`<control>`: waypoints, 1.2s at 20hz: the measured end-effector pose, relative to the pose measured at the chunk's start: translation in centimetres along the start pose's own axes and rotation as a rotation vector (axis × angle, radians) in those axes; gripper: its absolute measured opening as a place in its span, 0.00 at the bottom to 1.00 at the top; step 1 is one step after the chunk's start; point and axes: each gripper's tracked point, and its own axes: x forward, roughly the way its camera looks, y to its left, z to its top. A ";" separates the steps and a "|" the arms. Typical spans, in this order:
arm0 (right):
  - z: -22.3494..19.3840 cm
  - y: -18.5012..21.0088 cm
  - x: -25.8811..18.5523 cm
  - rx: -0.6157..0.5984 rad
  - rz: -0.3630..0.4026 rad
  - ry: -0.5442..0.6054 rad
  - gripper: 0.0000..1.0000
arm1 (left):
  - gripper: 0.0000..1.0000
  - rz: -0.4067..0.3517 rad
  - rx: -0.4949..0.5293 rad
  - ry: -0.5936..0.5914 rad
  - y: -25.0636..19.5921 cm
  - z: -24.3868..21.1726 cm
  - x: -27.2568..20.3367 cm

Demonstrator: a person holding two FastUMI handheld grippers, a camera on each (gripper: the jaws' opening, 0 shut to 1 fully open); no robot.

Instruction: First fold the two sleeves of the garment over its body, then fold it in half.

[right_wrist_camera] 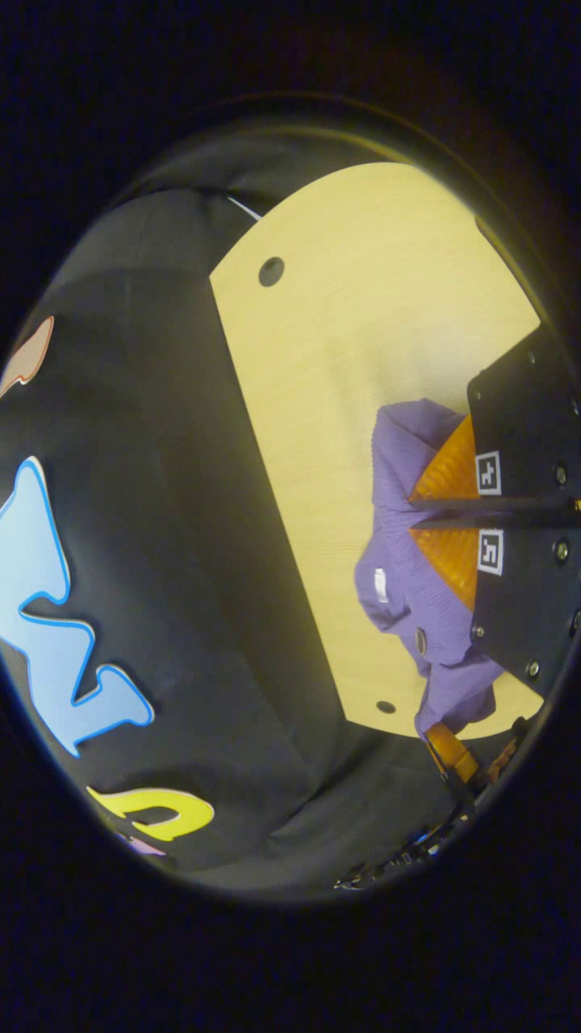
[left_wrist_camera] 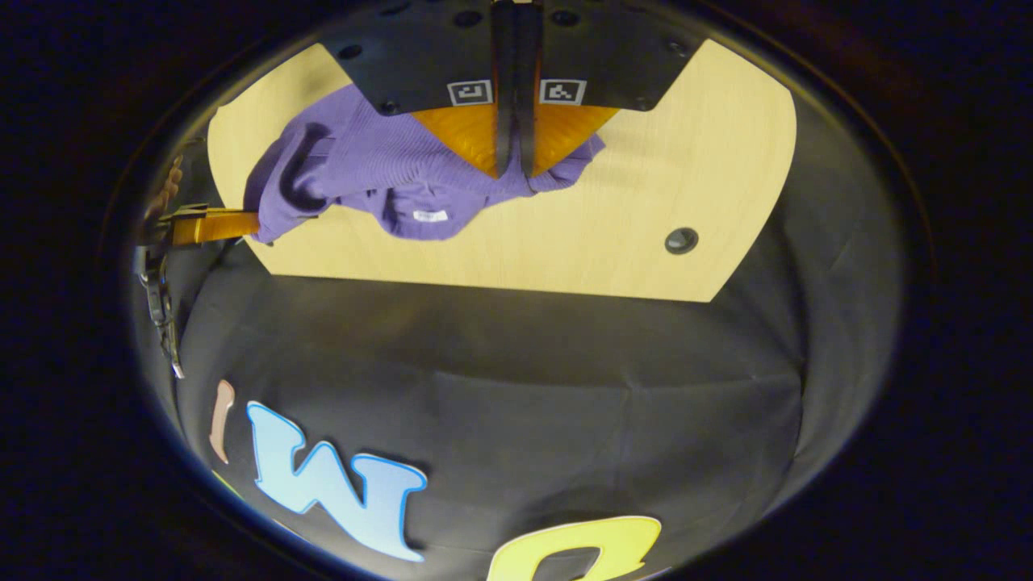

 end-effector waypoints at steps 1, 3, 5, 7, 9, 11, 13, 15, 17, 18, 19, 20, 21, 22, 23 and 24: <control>0.9 0.0 0.8 0.005 0.003 -0.014 0.01 | 0.07 0.003 -0.005 -0.012 0.1 0.8 1.0; 2.5 0.1 2.4 0.007 0.005 -0.037 0.01 | 0.07 0.007 -0.003 -0.037 0.4 2.4 2.8; 3.0 0.1 4.5 0.011 0.002 -0.042 0.01 | 0.07 0.008 0.007 -0.078 0.5 3.8 5.1; 3.0 -0.1 6.8 0.019 -0.005 -0.037 0.01 | 0.06 0.017 0.021 -0.073 0.6 3.5 7.2; 2.4 -1.0 9.2 0.023 -0.021 -0.027 0.01 | 0.06 0.029 0.032 -0.052 0.9 2.3 9.5; 1.5 -1.7 11.5 0.025 -0.036 -0.008 0.01 | 0.06 0.043 0.033 -0.031 1.4 1.0 12.0; 0.7 -2.4 13.1 0.028 -0.047 0.006 0.01 | 0.06 0.059 0.037 -0.015 2.1 -0.2 13.9; 0.1 -2.8 14.5 0.035 -0.051 0.018 0.01 | 0.06 0.070 0.041 -0.002 2.6 -1.4 15.4; -0.7 -3.1 15.6 0.034 -0.052 0.038 0.01 | 0.06 0.079 0.040 0.016 2.8 -2.6 16.5; -1.0 -3.1 16.1 0.027 -0.051 0.045 0.01 | 0.06 0.084 0.042 0.011 2.9 -2.7 16.9; -1.5 -2.8 16.4 0.016 -0.050 0.048 0.01 | 0.07 0.090 0.050 0.008 2.9 -2.7 17.1; -1.9 -2.4 16.7 0.005 -0.050 0.047 0.01 | 0.07 0.098 0.056 0.011 2.9 -2.9 17.1; -2.1 -2.0 16.8 -0.002 -0.050 0.044 0.01 | 0.06 0.103 0.057 0.015 2.8 -3.0 17.0; -2.5 -1.8 16.9 -0.004 -0.049 0.044 0.01 | 0.07 0.105 0.052 0.017 2.7 -3.1 17.1; -2.5 -1.9 16.8 0.002 -0.048 0.042 0.02 | 0.06 0.105 0.040 0.017 2.5 -3.3 17.1; -2.6 -2.1 16.9 0.016 -0.043 0.040 0.02 | 0.07 0.105 0.031 0.020 2.7 -3.5 17.1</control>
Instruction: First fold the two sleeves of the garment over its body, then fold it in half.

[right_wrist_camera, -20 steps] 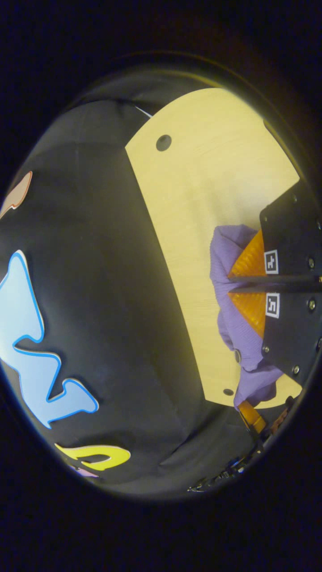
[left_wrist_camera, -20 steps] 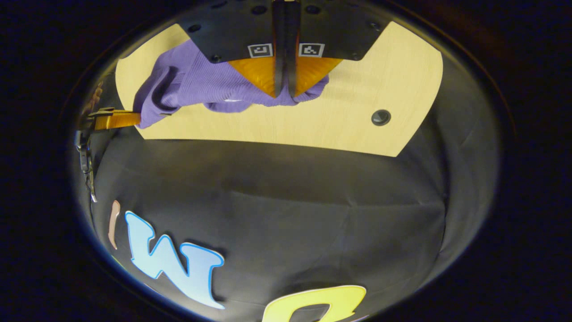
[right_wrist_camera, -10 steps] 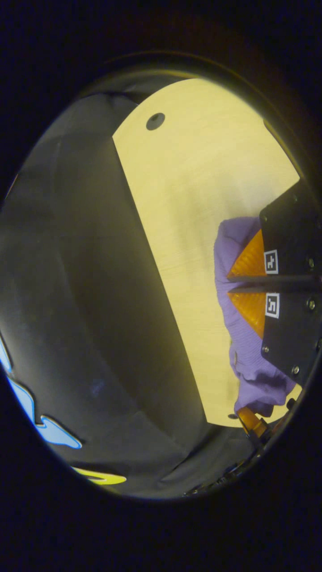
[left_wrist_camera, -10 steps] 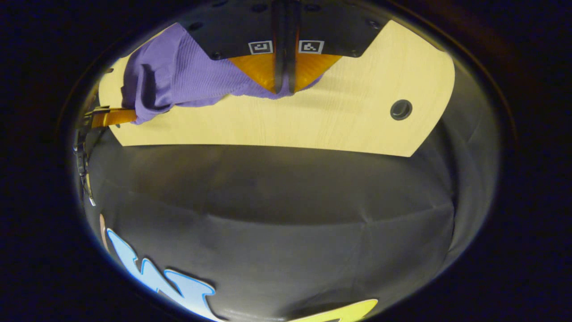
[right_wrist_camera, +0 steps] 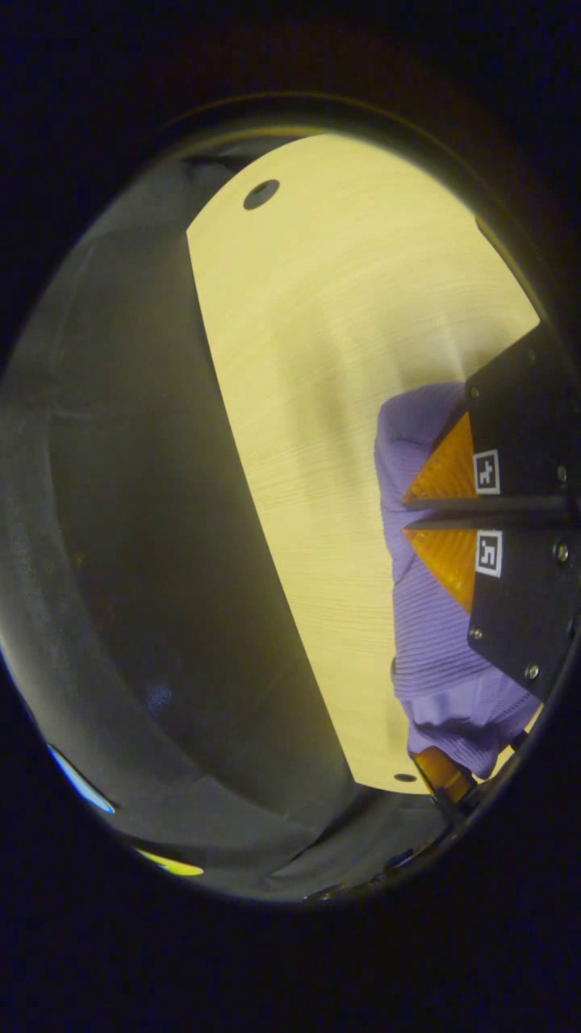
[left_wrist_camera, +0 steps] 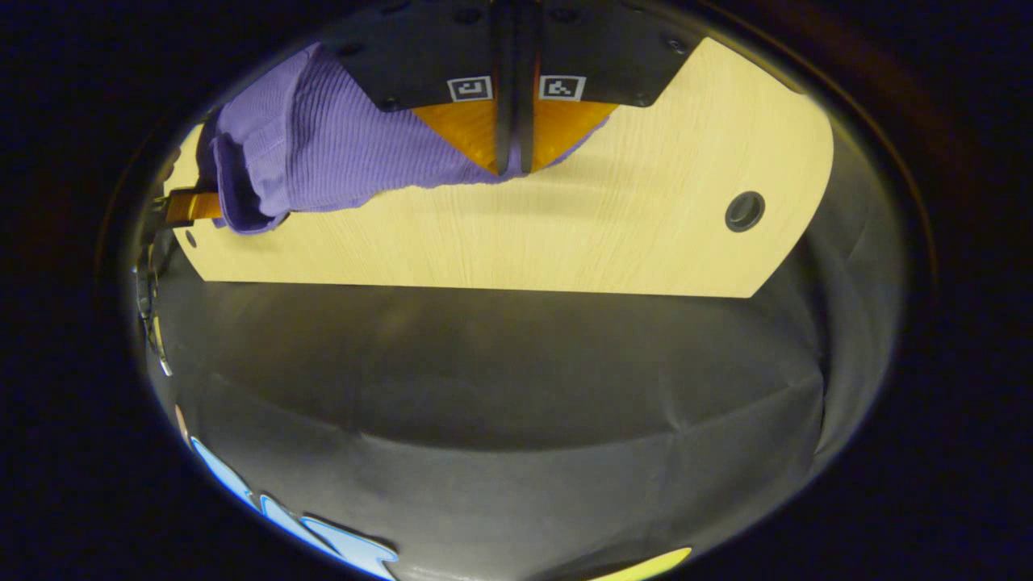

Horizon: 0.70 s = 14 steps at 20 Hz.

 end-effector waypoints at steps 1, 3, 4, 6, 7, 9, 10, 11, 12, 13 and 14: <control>0.1 -0.3 -0.1 0.015 0.007 -0.007 0.03 | 0.07 0.003 0.003 0.011 0.1 -0.4 0.0; 0.2 -1.0 -0.4 0.029 0.020 -0.023 0.03 | 0.07 0.019 0.030 0.023 0.2 -0.8 0.2; -0.4 -1.0 -0.4 0.043 0.020 -0.004 0.03 | 0.07 0.028 0.051 0.028 -0.1 -0.8 0.2; -0.4 -0.9 -0.4 0.078 0.031 -0.001 0.14 | 0.15 0.041 0.100 0.039 -0.4 -0.9 0.3; -0.4 -0.3 -0.6 0.101 0.048 0.002 0.29 | 0.28 0.046 0.124 0.043 -0.7 -0.9 0.3; 0.2 0.0 -1.6 0.089 0.041 -0.018 0.60 | 0.55 0.083 0.162 0.037 -0.4 -0.3 -0.2; 0.5 0.1 -2.0 0.057 0.032 -0.040 0.65 | 0.66 0.089 0.163 0.026 -0.3 0.1 -0.7; 1.0 0.3 -2.6 0.018 0.032 -0.064 0.70 | 0.78 0.070 0.137 0.018 -0.8 0.3 -1.5; 1.4 0.4 -3.4 -0.019 0.031 -0.089 0.67 | 0.89 0.052 0.104 0.008 -1.3 0.9 -2.5; 2.0 1.0 -4.1 -0.046 0.035 -0.115 0.77 | 0.89 0.044 0.077 -0.015 -1.4 1.7 -3.5; 2.3 1.6 -4.9 -0.058 0.045 -0.143 0.78 | 0.88 0.038 0.060 -0.039 -1.6 2.5 -4.4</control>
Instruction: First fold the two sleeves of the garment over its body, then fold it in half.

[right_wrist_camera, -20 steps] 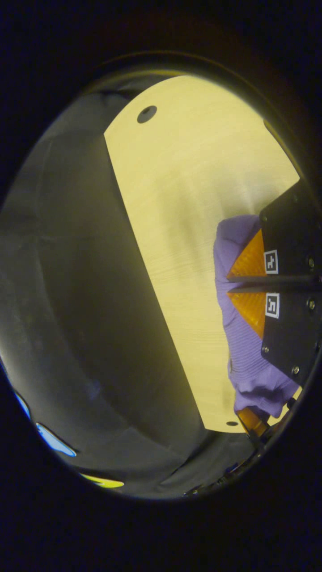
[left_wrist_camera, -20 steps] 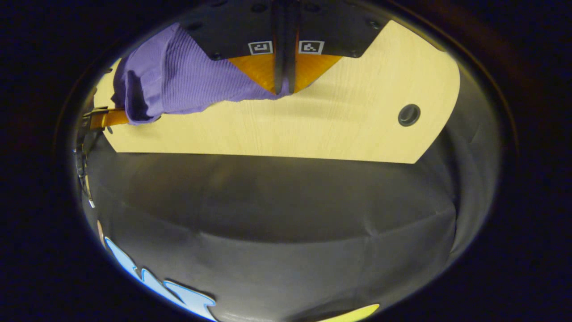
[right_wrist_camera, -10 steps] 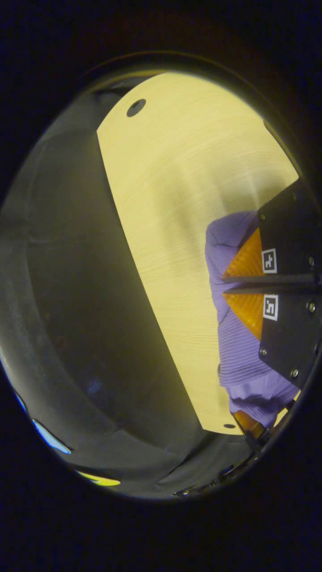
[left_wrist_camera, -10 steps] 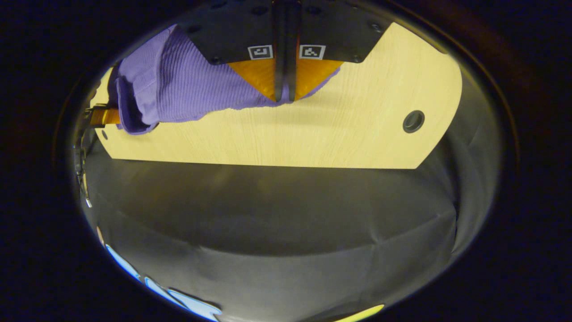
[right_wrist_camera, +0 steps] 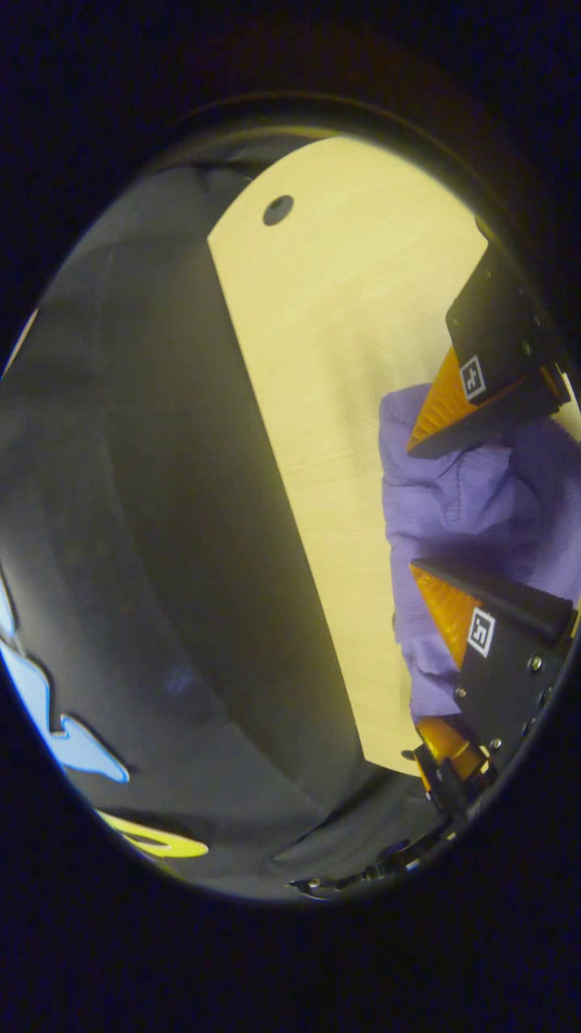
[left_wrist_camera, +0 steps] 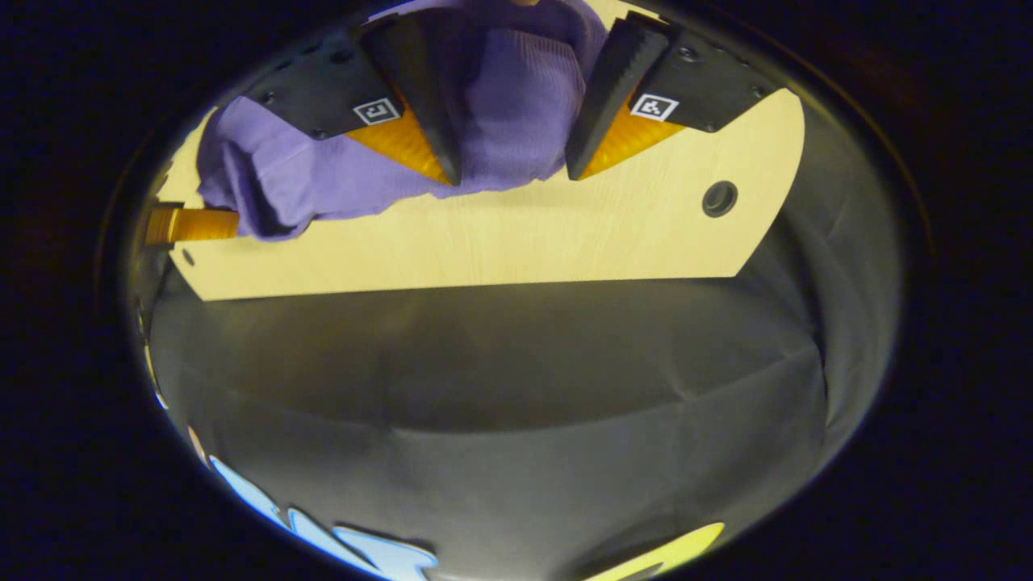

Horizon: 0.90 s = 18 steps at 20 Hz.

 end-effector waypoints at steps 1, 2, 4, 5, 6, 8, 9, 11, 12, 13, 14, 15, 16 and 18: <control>0.7 0.2 -0.9 -0.006 0.013 -0.028 0.77 | 0.88 -0.005 -0.009 -0.022 -0.2 1.0 -1.3; 1.6 -0.2 -2.2 -0.013 0.022 -0.053 0.77 | 0.88 -0.007 -0.011 -0.046 -0.5 2.1 -2.7; 3.5 -0.5 -5.0 -0.035 0.034 -0.109 0.78 | 0.89 -0.017 -0.008 -0.106 -1.4 5.1 -6.8; 4.6 -0.4 -6.7 -0.047 0.039 -0.140 0.78 | 0.89 -0.025 -0.003 -0.137 -1.7 6.9 -9.2; 5.5 -0.1 -8.4 -0.058 0.045 -0.171 0.78 | 0.88 -0.033 0.007 -0.170 -1.9 8.6 -11.9; 7.0 -0.1 -11.7 -0.079 0.056 -0.230 0.78 | 0.88 -0.047 0.033 -0.236 -2.5 11.1 -17.4; 7.7 0.0 -13.4 -0.089 0.059 -0.259 0.77 | 0.88 -0.054 0.048 -0.272 -2.8 12.3 -20.3; 8.9 0.4 -17.6 -0.113 0.070 -0.325 0.77 | 0.87 -0.072 0.064 -0.362 -3.5 14.5 -25.9; 9.2 0.8 -19.8 -0.129 0.076 -0.358 0.77 | 0.88 -0.089 0.065 -0.411 -4.1 15.6 -28.6; 9.3 1.2 -21.9 -0.146 0.079 -0.386 0.77 | 0.87 -0.095 0.074 -0.444 -4.5 16.1 -31.6; 9.5 1.4 -23.9 -0.164 0.083 -0.410 0.77 | 0.87 -0.098 0.088 -0.468 -4.5 16.1 -34.3; 9.6 1.9 -25.7 -0.177 0.084 -0.430 0.77 | 0.87 -0.100 0.101 -0.477 -4.8 15.9 -36.2; 9.4 2.3 -27.5 -0.186 0.092 -0.446 0.77 | 0.87 -0.104 0.104 -0.482 -5.1 15.7 -38.1; 8.7 2.8 -30.6 -0.186 0.101 -0.478 0.77 | 0.87 -0.127 0.065 -0.486 -5.4 14.5 -41.5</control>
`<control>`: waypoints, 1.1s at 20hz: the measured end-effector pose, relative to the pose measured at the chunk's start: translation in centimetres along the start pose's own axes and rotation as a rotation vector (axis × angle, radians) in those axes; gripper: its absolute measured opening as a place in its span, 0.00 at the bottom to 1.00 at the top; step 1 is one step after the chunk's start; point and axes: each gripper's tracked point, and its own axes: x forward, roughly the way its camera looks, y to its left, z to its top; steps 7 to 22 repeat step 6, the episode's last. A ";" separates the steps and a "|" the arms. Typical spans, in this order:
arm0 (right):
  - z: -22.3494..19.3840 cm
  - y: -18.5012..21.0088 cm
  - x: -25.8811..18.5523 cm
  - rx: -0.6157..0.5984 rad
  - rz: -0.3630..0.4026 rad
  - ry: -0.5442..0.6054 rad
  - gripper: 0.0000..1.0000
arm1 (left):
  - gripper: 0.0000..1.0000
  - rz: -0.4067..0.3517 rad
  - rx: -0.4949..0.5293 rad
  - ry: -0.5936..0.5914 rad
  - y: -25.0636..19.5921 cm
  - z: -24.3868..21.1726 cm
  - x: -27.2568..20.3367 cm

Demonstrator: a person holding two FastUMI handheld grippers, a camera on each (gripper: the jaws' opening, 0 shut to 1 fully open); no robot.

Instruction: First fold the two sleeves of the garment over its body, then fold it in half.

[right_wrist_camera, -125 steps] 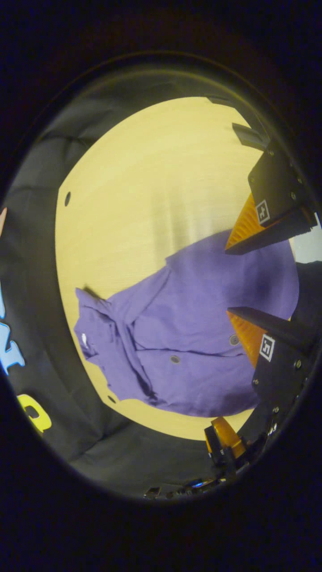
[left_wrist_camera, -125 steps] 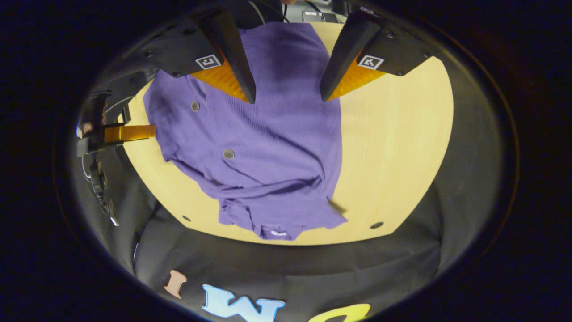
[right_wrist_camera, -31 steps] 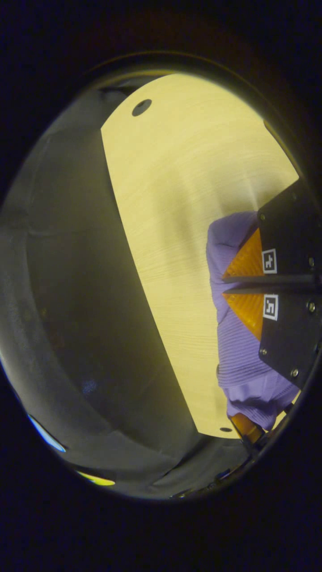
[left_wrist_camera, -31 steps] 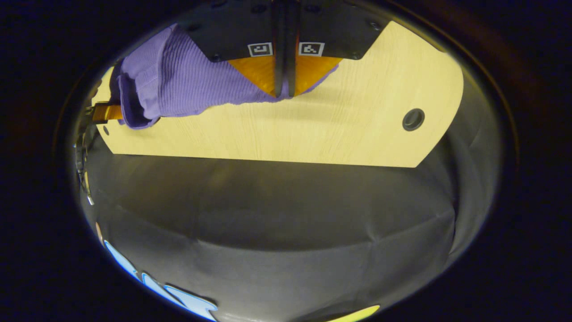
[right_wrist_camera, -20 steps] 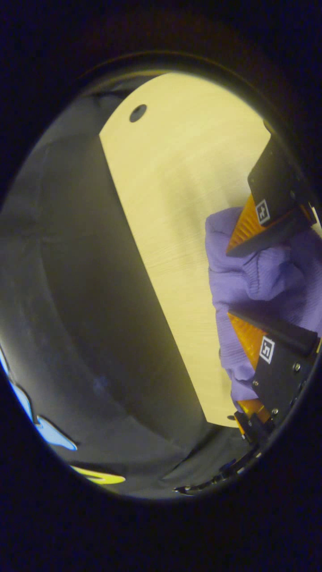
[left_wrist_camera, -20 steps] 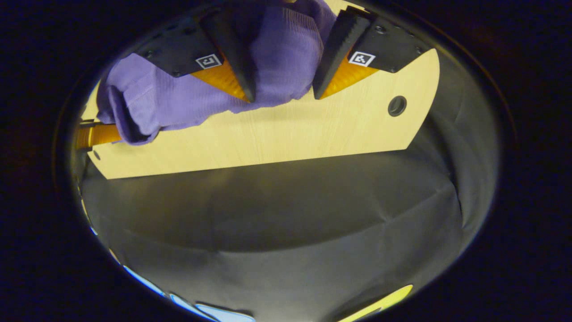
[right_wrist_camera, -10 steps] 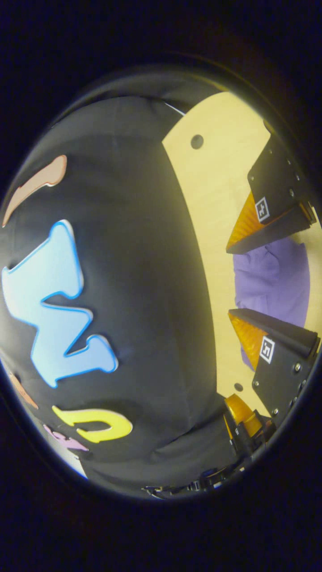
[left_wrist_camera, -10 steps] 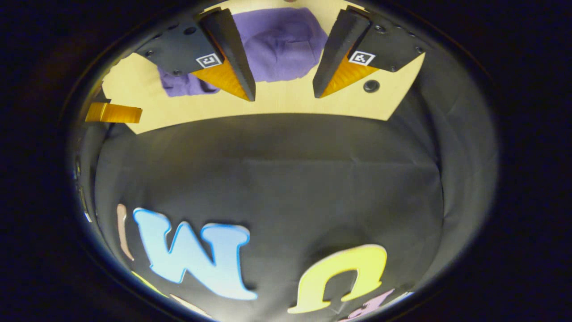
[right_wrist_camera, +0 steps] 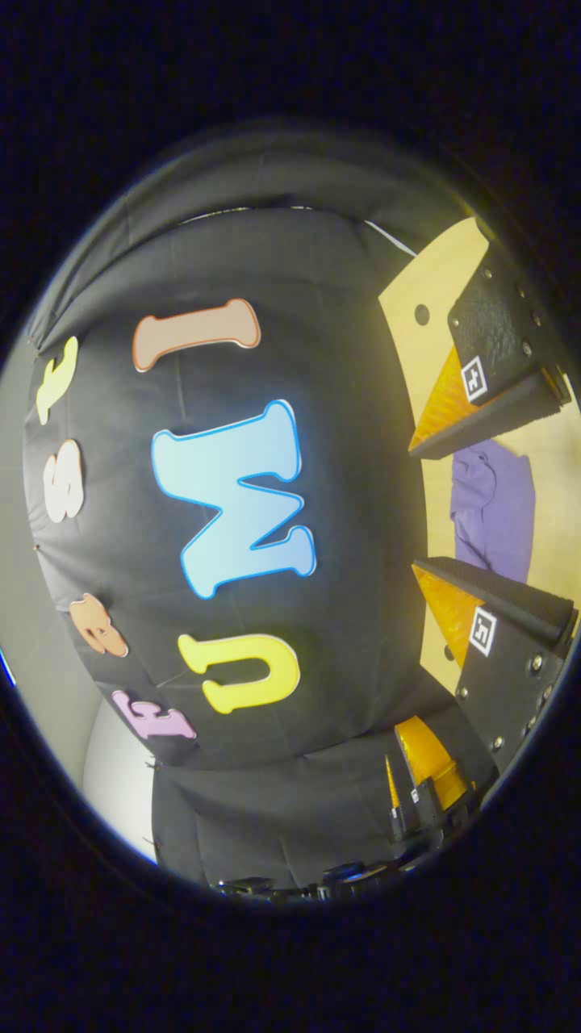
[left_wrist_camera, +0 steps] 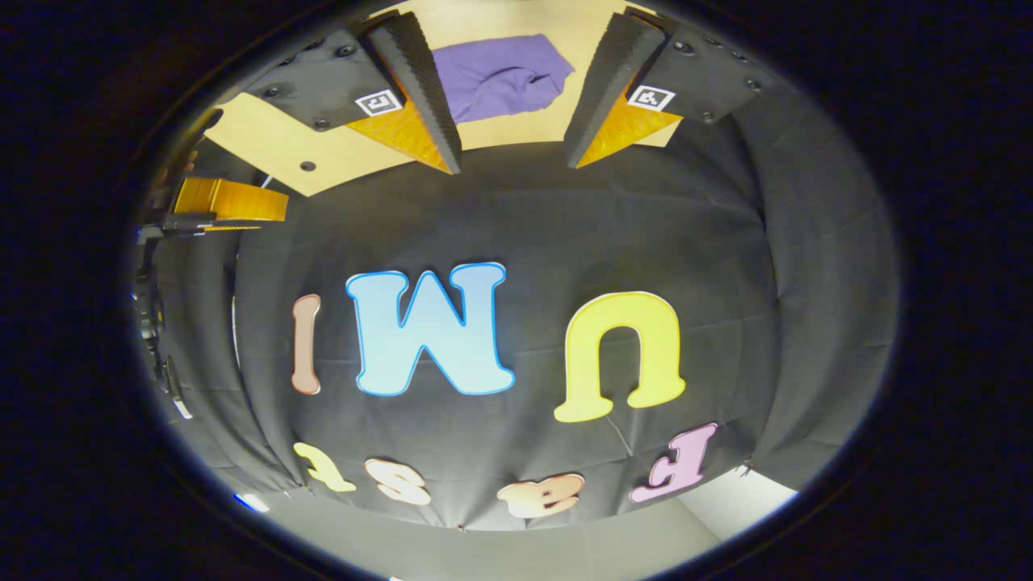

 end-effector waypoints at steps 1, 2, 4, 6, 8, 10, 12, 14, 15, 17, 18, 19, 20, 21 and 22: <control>0.2 0.5 -1.3 0.009 0.005 -0.014 0.77 | 0.87 0.000 -0.030 0.001 -0.2 0.0 -1.5; 0.4 0.9 -2.6 0.013 0.006 -0.027 0.77 | 0.87 0.008 -0.052 -0.004 -0.2 -0.1 -2.7; 0.2 1.3 -4.4 -0.002 0.004 -0.045 0.77 | 0.87 0.034 -0.074 -0.020 0.5 -0.3 -4.8; -0.5 1.9 -6.0 0.002 0.009 -0.048 0.77 | 0.87 0.054 -0.080 -0.034 0.9 -0.6 -6.3; -0.5 1.9 -6.0 0.002 0.009 -0.048 0.77 | 0.87 0.054 -0.080 -0.034 0.9 -0.6 -6.3; -0.5 1.9 -6.0 0.002 0.009 -0.048 0.77 | 0.87 0.054 -0.080 -0.034 0.9 -0.6 -6.3; -0.5 1.9 -6.0 0.002 0.009 -0.048 0.77 | 0.87 0.054 -0.080 -0.034 0.9 -0.6 -6.3; -0.5 1.9 -6.0 0.002 0.009 -0.048 0.77 | 0.87 0.054 -0.080 -0.034 0.9 -0.6 -6.3; -0.5 1.9 -6.0 0.002 0.009 -0.048 0.77 | 0.87 0.054 -0.080 -0.034 0.9 -0.6 -6.3; -0.5 1.9 -6.0 0.002 0.009 -0.048 0.77 | 0.87 0.054 -0.080 -0.034 0.9 -0.6 -6.3; -0.5 1.9 -6.0 0.002 0.009 -0.048 0.77 | 0.87 0.054 -0.080 -0.034 0.9 -0.6 -6.3; -0.5 1.9 -6.0 0.002 0.009 -0.048 0.77 | 0.87 0.054 -0.080 -0.034 0.9 -0.6 -6.3; -0.5 1.9 -6.0 0.002 0.009 -0.048 0.77 | 0.87 0.054 -0.080 -0.034 0.9 -0.6 -6.3; -0.5 1.9 -6.0 0.002 0.009 -0.048 0.77 | 0.87 0.054 -0.080 -0.034 0.9 -0.6 -6.3; -0.5 1.9 -6.0 0.002 0.009 -0.048 0.77 | 0.87 0.054 -0.080 -0.034 0.9 -0.6 -6.3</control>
